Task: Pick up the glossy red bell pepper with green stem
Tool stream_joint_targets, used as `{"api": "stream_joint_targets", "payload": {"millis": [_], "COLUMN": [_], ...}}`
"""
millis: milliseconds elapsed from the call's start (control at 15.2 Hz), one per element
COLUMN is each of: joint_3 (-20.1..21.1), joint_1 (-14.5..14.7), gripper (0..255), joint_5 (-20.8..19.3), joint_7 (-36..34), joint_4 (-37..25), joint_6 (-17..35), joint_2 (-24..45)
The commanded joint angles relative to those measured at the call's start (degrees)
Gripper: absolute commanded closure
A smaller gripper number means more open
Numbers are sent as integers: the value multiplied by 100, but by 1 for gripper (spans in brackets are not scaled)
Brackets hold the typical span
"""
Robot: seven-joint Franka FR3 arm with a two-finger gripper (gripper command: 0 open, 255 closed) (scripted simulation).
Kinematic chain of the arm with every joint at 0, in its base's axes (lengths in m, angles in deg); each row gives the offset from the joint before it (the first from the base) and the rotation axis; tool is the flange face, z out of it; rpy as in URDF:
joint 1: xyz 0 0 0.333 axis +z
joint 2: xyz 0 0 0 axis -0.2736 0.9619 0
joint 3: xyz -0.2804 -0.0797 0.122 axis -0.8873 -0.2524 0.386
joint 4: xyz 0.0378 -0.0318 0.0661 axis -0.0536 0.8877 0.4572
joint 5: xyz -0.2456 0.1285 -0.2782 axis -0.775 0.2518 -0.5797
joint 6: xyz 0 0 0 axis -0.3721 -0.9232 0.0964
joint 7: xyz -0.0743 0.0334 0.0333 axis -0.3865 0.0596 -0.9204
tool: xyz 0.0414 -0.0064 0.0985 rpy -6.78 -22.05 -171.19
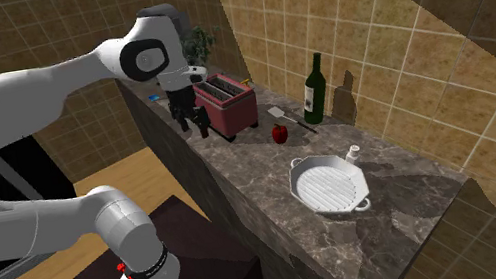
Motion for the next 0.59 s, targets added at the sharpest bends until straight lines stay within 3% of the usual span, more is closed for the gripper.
{"api": "stream_joint_targets", "payload": {"millis": [0,528], "joint_3": [0,-272], "joint_1": [0,-115], "gripper": [0,0], "joint_5": [0,19], "joint_7": [0,238], "joint_4": [0,-833], "joint_6": [0,847], "joint_2": [0,1923]}}
